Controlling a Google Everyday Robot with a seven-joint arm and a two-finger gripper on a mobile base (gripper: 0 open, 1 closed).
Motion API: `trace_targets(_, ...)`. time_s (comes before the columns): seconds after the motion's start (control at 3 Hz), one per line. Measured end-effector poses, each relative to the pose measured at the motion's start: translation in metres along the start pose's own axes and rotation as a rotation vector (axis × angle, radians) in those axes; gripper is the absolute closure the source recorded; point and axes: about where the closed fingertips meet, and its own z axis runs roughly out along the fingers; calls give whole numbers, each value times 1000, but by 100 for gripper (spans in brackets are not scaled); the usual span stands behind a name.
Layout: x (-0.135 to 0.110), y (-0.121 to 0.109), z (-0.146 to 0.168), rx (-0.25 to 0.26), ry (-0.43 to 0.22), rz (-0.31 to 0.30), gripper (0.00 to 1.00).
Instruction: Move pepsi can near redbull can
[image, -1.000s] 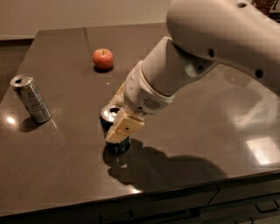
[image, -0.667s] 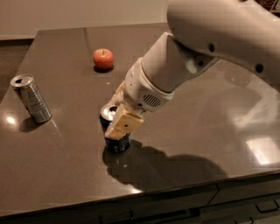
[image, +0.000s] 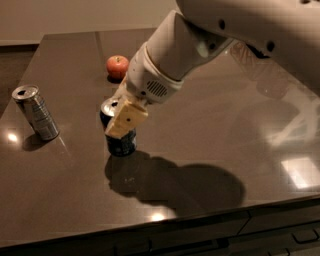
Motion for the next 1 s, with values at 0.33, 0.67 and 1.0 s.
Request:
trace_targets(0.33,-29,-20,10,8,-6,-17,100)
trace_targets(0.67,-56,-32,28,13,-1,-38,100)
trace_targets(1.0,-76,-43,53,10,0,-50,100)
